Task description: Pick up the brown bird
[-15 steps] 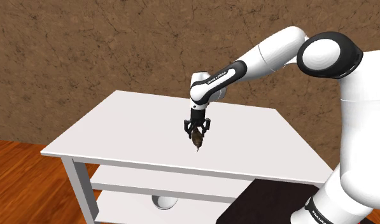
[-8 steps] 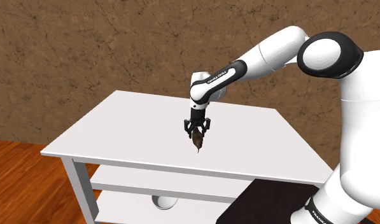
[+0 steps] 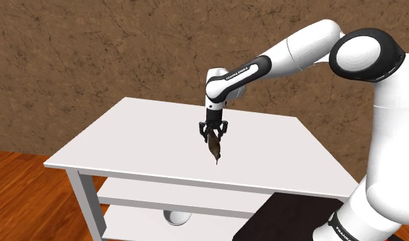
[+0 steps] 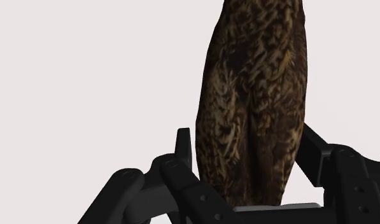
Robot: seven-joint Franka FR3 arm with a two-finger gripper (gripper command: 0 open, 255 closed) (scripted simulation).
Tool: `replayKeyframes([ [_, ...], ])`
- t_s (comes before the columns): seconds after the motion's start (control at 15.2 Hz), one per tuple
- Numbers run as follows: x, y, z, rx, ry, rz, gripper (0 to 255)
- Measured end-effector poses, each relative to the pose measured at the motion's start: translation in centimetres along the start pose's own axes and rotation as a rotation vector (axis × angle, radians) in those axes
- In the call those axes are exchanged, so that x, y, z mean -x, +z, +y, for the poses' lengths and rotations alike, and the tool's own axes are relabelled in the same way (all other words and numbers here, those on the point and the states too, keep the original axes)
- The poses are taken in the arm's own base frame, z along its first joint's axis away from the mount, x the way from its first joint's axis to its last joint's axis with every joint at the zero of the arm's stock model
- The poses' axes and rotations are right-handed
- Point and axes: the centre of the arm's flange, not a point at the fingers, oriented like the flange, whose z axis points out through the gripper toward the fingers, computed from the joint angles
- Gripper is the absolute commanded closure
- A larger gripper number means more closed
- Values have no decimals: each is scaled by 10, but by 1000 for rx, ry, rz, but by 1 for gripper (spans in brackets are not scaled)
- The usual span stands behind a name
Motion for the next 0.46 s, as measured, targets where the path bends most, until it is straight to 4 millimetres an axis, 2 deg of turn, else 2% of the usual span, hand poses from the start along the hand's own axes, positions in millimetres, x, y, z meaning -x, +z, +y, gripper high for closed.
replayKeyframes([
  [0.46,9,-33,0,0,0,0,255],
])
